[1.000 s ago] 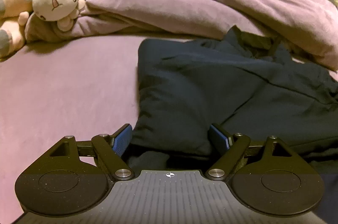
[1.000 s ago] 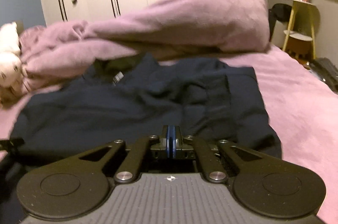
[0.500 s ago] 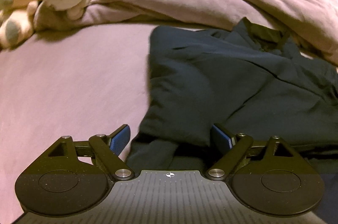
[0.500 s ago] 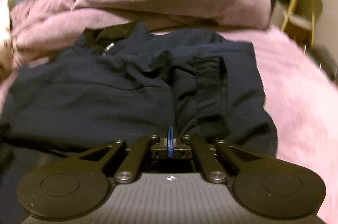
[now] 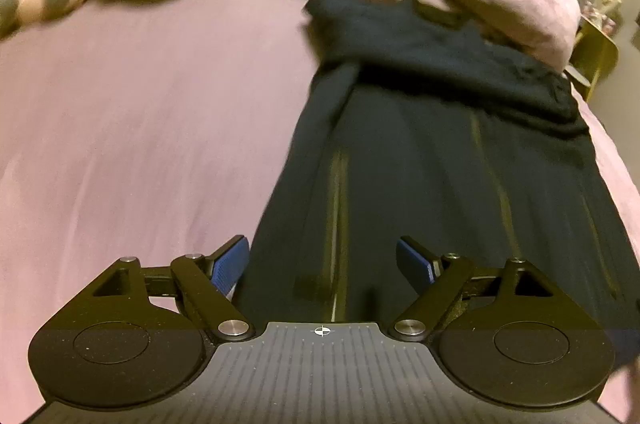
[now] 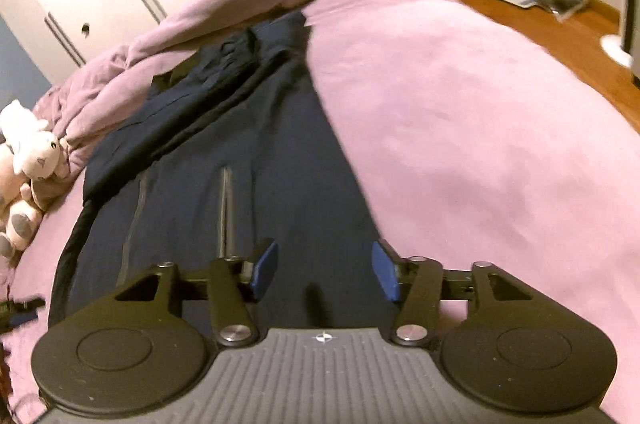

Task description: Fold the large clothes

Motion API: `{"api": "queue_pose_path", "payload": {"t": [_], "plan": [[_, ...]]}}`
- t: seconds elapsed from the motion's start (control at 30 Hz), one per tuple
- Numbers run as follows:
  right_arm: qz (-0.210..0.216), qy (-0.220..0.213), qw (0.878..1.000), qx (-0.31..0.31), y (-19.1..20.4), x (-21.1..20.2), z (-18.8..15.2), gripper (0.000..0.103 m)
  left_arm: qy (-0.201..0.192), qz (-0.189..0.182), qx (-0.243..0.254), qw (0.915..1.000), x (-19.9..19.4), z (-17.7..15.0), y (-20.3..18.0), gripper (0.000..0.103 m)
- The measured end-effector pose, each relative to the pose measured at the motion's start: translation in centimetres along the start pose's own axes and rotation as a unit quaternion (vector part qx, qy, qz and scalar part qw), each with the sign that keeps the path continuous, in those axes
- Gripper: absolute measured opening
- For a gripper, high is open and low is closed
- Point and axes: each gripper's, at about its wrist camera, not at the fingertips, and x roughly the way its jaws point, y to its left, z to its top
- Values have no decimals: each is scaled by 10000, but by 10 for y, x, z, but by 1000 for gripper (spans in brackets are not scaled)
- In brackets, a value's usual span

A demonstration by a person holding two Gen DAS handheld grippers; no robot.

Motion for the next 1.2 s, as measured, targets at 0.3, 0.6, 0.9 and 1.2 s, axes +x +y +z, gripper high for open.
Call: {"api": "queue_pose_path", "payload": {"t": [0.3,0.6,0.9,1.2], "plan": [[111,192,9995,222,-27,-15,-25,62,169,-164,-1167,9929,-40,-68,47,86],[467,316,9944,890,-51,-18,-30,57,337,-475,-1540,9864,-22,-64,66,86],[728,600,9915,894,-55,-7,-17,55,574,-656,-1766,9804,2,-62,74,75],[1043,951,9859,899,-59,-2,-15,29,644,-1080,-1588,9793,-4,-56,84,41]]}}
